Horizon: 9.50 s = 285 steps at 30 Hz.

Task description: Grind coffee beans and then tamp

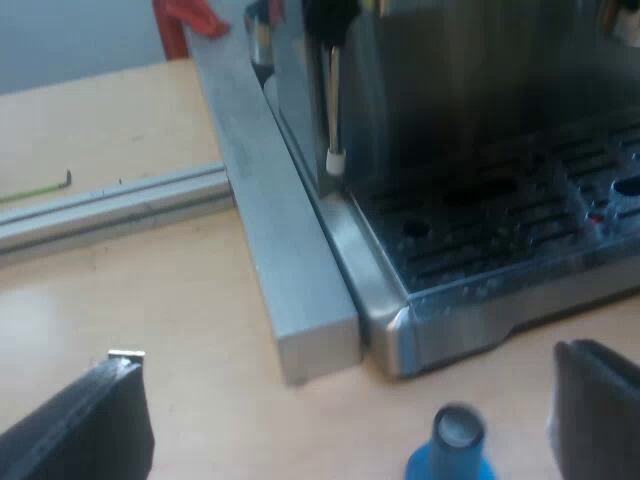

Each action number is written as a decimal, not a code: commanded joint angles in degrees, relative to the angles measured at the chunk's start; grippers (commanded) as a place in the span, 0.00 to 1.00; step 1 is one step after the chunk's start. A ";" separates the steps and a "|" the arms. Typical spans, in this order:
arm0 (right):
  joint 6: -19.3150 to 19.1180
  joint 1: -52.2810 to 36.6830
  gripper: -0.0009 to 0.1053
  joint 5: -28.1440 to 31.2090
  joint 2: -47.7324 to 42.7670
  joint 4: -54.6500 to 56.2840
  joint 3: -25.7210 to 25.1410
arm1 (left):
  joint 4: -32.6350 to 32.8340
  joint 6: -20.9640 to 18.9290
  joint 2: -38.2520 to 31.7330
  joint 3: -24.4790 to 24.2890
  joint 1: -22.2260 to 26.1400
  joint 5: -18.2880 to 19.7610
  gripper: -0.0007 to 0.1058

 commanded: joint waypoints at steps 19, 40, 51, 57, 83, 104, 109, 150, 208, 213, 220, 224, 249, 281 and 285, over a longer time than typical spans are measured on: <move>-4.48 24.66 0.73 -12.59 21.93 2.62 -14.61 | -9.78 2.40 13.09 -6.27 -17.96 24.79 0.77; -1.42 53.85 0.73 9.70 30.42 -24.67 -6.30 | -35.39 3.26 33.48 6.54 -29.01 28.85 0.77; 4.20 64.17 0.73 26.62 35.43 -41.84 1.83 | -37.86 3.26 38.50 8.19 -29.01 26.32 0.77; 8.60 69.61 0.73 36.80 41.97 -46.90 2.15 | -37.86 3.26 38.89 8.19 -29.01 26.18 0.77; 20.39 74.89 0.29 49.47 63.13 -69.05 2.15 | -37.86 3.26 38.89 8.19 -29.01 26.44 0.77; 17.02 74.62 0.28 55.01 67.55 -75.81 2.15 | -37.86 2.87 38.89 8.19 -29.01 26.44 0.77; 16.73 73.76 0.28 60.31 67.55 -75.81 2.15 | -37.50 2.87 38.89 8.19 -29.01 26.44 0.77; 22.37 76.74 0.63 55.00 58.19 -58.35 0.72 | -27.52 2.31 27.58 7.98 -29.01 23.77 0.74; 28.71 58.59 0.52 30.93 75.78 -44.76 -16.41 | -30.98 2.29 20.81 7.98 -29.01 23.02 0.78; 27.10 58.59 0.52 30.28 75.78 -46.77 -15.86 | -30.98 2.29 20.81 7.98 -29.01 23.02 0.78; 26.29 58.59 0.45 29.85 75.78 -47.49 -15.86 | -30.98 2.29 20.81 7.98 -29.01 23.02 0.78; 26.29 58.59 0.19 29.72 75.78 -47.49 -15.86 | -30.98 2.29 20.81 7.98 -29.01 23.02 0.78; 23.27 64.05 0.01 30.54 70.25 -40.08 -15.86 | -30.98 2.29 20.81 7.98 -29.01 23.02 0.78; 24.99 80.01 0.01 38.84 47.93 -13.81 -14.77 | -22.66 -2.07 10.77 4.53 -29.01 14.27 0.78; 23.72 81.54 0.01 38.84 46.37 -11.48 -14.53 | -19.47 -2.07 7.68 3.80 -29.01 14.25 0.78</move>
